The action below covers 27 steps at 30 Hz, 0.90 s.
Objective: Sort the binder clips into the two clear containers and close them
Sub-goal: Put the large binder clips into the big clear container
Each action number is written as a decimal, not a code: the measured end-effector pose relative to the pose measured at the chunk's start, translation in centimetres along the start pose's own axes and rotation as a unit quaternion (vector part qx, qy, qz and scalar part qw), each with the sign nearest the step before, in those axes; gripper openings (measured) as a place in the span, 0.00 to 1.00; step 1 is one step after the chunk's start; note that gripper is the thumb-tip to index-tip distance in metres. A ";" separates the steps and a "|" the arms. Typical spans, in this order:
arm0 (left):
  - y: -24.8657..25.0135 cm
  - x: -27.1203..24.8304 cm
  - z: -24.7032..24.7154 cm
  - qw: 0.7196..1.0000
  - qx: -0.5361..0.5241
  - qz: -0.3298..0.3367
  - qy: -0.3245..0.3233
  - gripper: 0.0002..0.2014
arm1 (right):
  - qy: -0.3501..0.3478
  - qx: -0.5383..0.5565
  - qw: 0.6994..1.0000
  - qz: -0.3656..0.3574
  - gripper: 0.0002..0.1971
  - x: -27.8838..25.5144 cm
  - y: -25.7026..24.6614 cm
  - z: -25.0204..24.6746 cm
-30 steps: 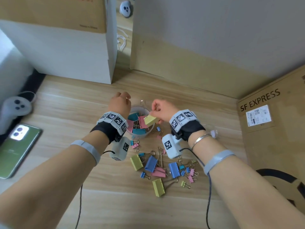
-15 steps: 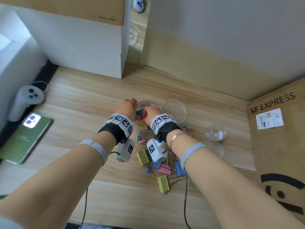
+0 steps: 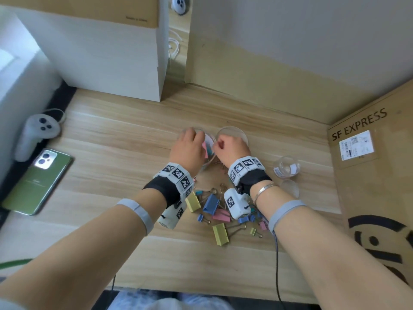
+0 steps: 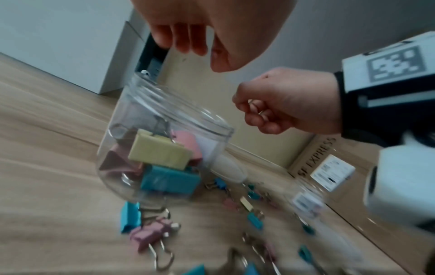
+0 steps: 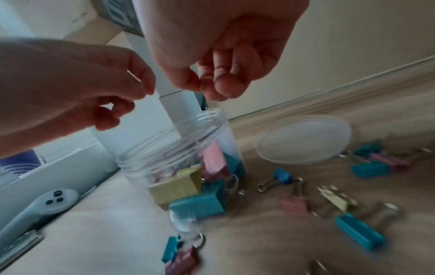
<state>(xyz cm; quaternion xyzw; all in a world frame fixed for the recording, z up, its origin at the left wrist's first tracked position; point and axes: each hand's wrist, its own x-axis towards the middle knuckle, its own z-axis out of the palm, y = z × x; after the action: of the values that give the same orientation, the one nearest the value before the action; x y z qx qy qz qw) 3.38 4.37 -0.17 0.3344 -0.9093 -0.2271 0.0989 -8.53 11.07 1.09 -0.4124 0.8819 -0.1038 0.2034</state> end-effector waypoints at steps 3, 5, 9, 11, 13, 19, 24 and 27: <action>1.7 -2.1 0.1 0.994 0.005 0.041 -0.104 0.10 | -0.025 -0.014 0.999 0.042 0.15 -1.4 1.9 1.2; 2.3 -3.3 0.9 0.982 0.052 0.051 -0.174 0.12 | -0.082 -0.028 0.995 0.048 0.14 -2.2 2.9 2.5; 1.6 -4.9 3.8 0.946 0.095 -0.013 -0.309 0.16 | -0.207 -0.028 0.978 0.016 0.04 -4.0 4.0 4.9; 0.8 -5.5 4.9 0.938 0.113 -0.026 -0.328 0.20 | -0.236 -0.007 0.972 -0.007 0.10 -4.8 4.3 5.6; 0.3 -6.0 5.5 0.933 0.129 -0.025 -0.336 0.23 | -0.248 -0.009 0.968 -0.032 0.11 -5.4 4.3 6.1; 0.2 -6.1 5.8 0.924 0.131 -0.035 -0.358 0.34 | -0.280 -0.047 0.958 -0.052 0.24 -5.7 3.7 6.5; 0.4 -5.8 5.6 0.925 0.120 -0.051 -0.358 0.32 | -0.272 -0.089 0.955 -0.075 0.32 -5.7 3.4 6.8; 0.6 -5.3 5.0 0.928 0.111 -0.049 -0.351 0.26 | -0.276 -0.056 0.957 -0.068 0.28 -5.3 3.7 6.3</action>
<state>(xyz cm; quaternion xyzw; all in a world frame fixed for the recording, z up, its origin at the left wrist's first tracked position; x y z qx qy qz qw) 5.37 9.95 -4.37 0.2859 -0.8879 -0.2322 -0.2756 -5.20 17.38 -4.36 -0.4951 0.7657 0.0498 0.4075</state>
